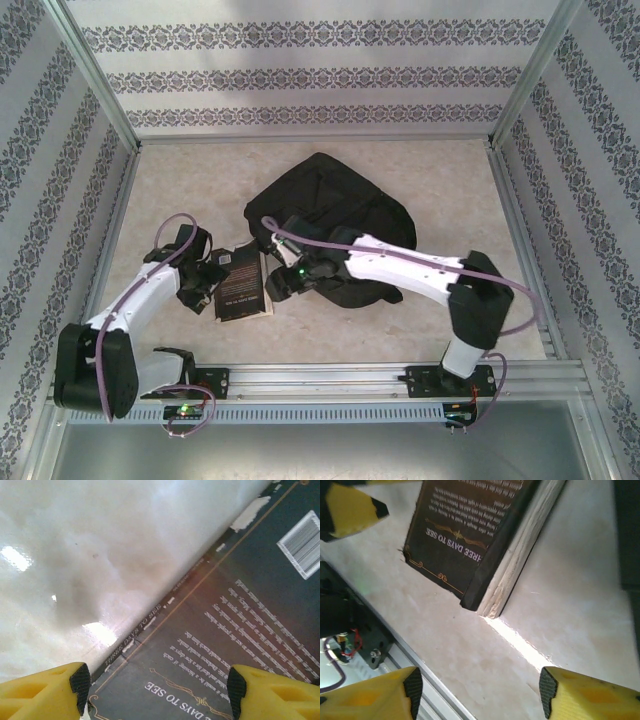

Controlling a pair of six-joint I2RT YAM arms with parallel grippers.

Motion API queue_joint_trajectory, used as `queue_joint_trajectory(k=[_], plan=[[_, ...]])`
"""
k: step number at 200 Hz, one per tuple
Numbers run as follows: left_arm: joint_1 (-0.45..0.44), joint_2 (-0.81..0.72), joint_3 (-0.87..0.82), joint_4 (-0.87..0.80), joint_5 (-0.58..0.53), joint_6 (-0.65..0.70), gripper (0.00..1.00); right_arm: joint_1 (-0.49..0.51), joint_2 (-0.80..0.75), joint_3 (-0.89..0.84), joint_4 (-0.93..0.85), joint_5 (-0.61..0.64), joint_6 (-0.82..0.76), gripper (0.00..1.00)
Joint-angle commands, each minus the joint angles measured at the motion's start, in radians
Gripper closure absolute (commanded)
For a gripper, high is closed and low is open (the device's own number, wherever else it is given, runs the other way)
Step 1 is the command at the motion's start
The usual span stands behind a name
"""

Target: Pack the student bag

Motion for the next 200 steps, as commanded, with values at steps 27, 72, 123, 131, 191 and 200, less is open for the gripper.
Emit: queue_joint_trajectory(k=[27,72,123,131,191,200], plan=[[0.047,0.041,-0.038,0.038,0.003,-0.003,0.29,0.063,0.206,0.19,-0.085,0.153,0.021,0.28],[0.051,0.077,-0.105,0.109,0.065,-0.015,0.32,0.057,0.352,0.287,-0.09,0.165,0.108,0.2],[0.051,0.114,-0.139,0.162,0.123,-0.017,0.38,0.009,0.436,0.352,-0.052,0.103,0.17,0.27],[0.051,0.116,-0.143,0.168,0.13,-0.019,0.4,0.005,0.445,0.364,-0.05,0.086,0.172,0.29],[0.051,0.132,-0.184,0.236,0.192,-0.04,0.51,-0.009,0.486,0.387,0.005,-0.069,0.213,0.42],[0.05,0.134,-0.19,0.25,0.203,-0.046,0.52,-0.01,0.489,0.39,0.01,-0.085,0.213,0.44]])
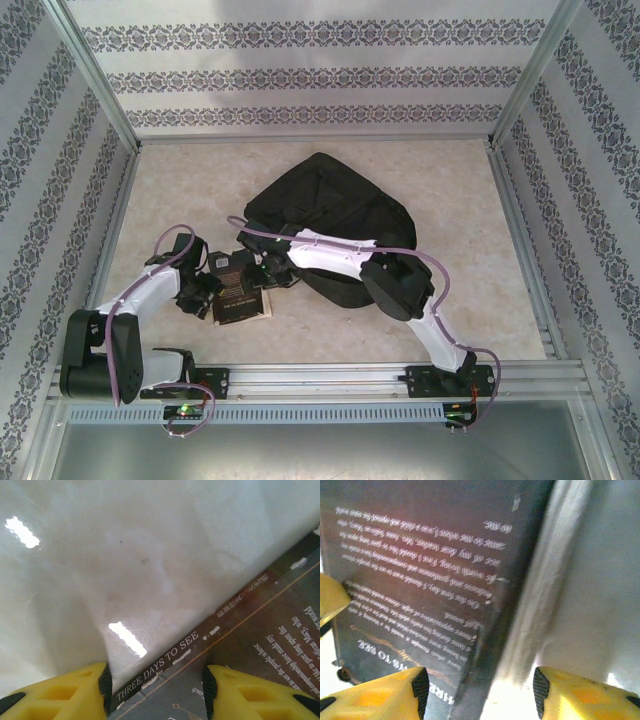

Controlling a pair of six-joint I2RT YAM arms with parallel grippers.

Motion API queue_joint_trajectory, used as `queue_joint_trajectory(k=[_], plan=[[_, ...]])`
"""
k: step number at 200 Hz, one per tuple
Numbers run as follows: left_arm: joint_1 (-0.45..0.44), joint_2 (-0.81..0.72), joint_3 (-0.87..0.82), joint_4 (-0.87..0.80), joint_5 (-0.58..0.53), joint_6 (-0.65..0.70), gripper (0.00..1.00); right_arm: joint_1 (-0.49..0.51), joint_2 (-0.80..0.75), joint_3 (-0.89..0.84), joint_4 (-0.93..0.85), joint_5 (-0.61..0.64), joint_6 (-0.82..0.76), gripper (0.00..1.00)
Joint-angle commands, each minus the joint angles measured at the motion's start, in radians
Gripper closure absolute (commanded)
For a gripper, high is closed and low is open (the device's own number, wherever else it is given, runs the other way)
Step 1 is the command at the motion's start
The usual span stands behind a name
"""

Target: Pack the student bag

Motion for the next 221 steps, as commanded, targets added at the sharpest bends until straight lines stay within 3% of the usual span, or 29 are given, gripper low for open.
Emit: queue_joint_trajectory(k=[1,120,148,221], plan=[[-0.008,0.065,-0.088,0.161,0.125,-0.031,0.53,-0.002,0.033,0.03,0.025,-0.093,0.024,0.44],[-0.009,0.086,-0.087,0.169,0.15,-0.009,0.58,-0.046,-0.006,0.033,0.051,-0.203,0.015,0.81],[-0.009,0.09,-0.094,0.177,0.161,-0.005,0.58,-0.046,0.016,0.033,0.053,-0.236,0.02,0.82],[-0.009,0.119,-0.125,0.218,0.192,-0.008,0.6,-0.032,0.121,0.103,0.038,-0.328,0.027,0.73]])
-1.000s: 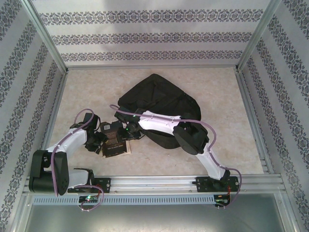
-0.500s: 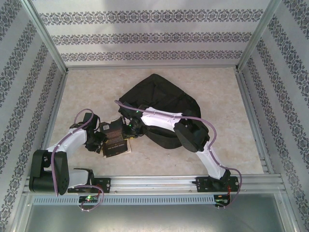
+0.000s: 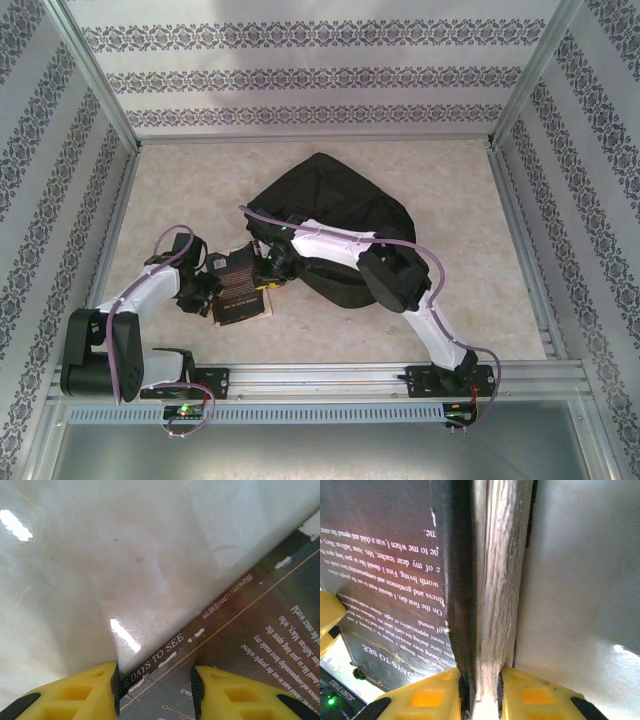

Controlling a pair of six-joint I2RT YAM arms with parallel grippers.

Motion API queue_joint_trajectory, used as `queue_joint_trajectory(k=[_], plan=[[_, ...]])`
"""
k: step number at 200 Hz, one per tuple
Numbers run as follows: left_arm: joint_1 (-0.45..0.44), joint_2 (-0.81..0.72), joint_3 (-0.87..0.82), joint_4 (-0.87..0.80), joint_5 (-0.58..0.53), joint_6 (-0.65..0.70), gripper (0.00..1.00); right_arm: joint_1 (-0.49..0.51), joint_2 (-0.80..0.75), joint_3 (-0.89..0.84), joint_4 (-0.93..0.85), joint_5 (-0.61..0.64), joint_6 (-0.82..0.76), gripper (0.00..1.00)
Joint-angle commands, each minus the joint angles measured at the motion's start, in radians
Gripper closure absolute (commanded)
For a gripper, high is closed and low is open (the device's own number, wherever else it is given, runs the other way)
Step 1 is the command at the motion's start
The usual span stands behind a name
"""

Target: Pack the student bag

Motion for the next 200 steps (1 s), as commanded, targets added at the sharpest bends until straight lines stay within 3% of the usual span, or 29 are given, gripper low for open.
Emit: queue_joint_trajectory(k=[1,20,51,76,122,156,200], plan=[[-0.018,0.106,-0.118,0.209,0.167,0.005,0.6,0.041,0.062,0.055,0.086,-0.161,-0.002,0.73],[-0.018,0.1,-0.117,0.209,0.167,0.006,0.6,0.052,0.074,0.092,0.034,-0.141,-0.039,0.76],[-0.018,0.073,-0.095,0.177,0.164,0.006,0.61,0.047,0.056,0.093,-0.002,-0.098,-0.056,1.0],[-0.018,0.012,-0.042,0.09,0.139,0.032,0.56,0.029,0.008,0.058,0.011,-0.075,-0.051,1.0],[-0.018,-0.166,0.136,-0.162,0.011,0.139,0.25,-0.012,-0.076,0.019,0.015,-0.053,-0.051,1.0],[-0.018,-0.194,0.219,-0.256,-0.049,0.213,0.22,-0.051,-0.127,-0.028,0.042,-0.094,-0.041,1.0],[-0.013,-0.186,0.2,-0.229,-0.058,0.271,0.19,-0.115,-0.186,-0.124,0.141,-0.188,0.014,1.0]])
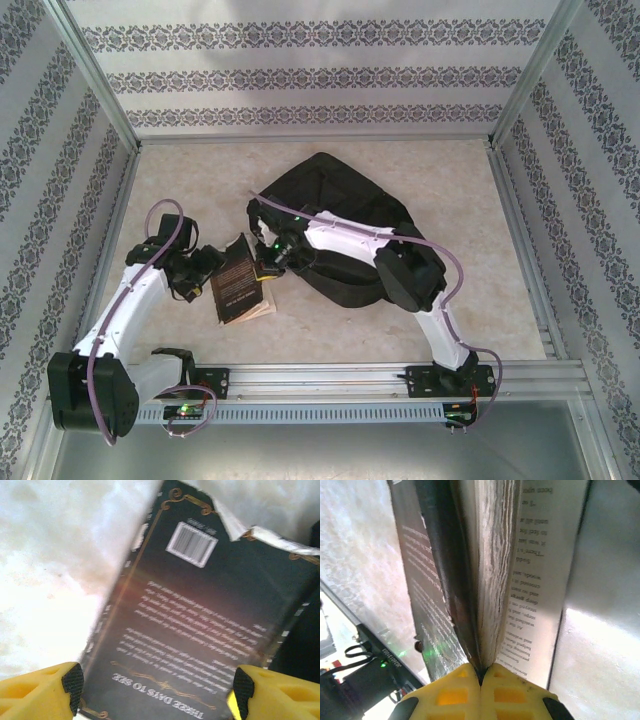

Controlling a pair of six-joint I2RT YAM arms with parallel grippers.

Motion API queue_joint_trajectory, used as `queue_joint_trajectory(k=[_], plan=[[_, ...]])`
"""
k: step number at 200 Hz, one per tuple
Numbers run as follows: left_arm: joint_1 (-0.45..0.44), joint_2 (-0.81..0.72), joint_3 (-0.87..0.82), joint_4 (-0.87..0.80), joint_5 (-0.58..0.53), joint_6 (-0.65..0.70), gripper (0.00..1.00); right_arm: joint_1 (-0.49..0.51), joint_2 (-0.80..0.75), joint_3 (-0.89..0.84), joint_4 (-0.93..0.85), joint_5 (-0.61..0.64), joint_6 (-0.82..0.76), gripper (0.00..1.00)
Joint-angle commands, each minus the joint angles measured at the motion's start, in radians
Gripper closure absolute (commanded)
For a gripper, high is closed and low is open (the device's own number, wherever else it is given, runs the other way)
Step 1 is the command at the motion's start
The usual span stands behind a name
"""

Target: Pack the student bag

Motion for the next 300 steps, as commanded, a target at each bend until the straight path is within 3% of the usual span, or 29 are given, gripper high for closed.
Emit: queue_joint_trajectory(k=[1,50,103,123,134,161,233,255,276,300], plan=[[-0.002,0.012,-0.018,-0.043,-0.018,0.062,0.19,-0.049,-0.066,-0.044,0.071,-0.064,0.045,1.0],[0.028,0.088,-0.174,0.199,0.177,0.006,0.19,-0.073,-0.064,-0.076,0.097,-0.113,0.085,1.0],[0.028,0.211,-0.259,0.382,0.272,-0.031,0.31,-0.054,-0.01,-0.048,0.115,-0.208,0.097,1.0],[0.028,0.251,-0.26,0.399,0.28,-0.021,0.35,-0.039,0.02,-0.015,0.082,-0.211,0.073,0.87],[0.028,0.262,-0.26,0.399,0.281,-0.014,0.36,-0.035,0.03,-0.006,0.069,-0.193,0.063,0.75],[0.028,0.26,-0.26,0.396,0.283,-0.007,0.38,-0.024,0.063,0.024,0.028,-0.165,0.035,0.63],[0.026,0.259,-0.291,0.431,0.307,-0.033,0.4,0.013,0.147,0.095,0.021,-0.156,0.045,0.58],[0.026,0.25,-0.29,0.421,0.307,-0.033,0.41,0.014,0.149,0.1,0.015,-0.137,0.045,0.61],[0.026,0.211,-0.27,0.368,0.286,-0.023,0.41,0.007,0.116,0.083,0.012,-0.098,0.043,0.82],[0.028,0.122,-0.191,0.205,0.192,0.013,0.35,-0.012,0.063,0.049,0.038,-0.101,0.06,0.93]])
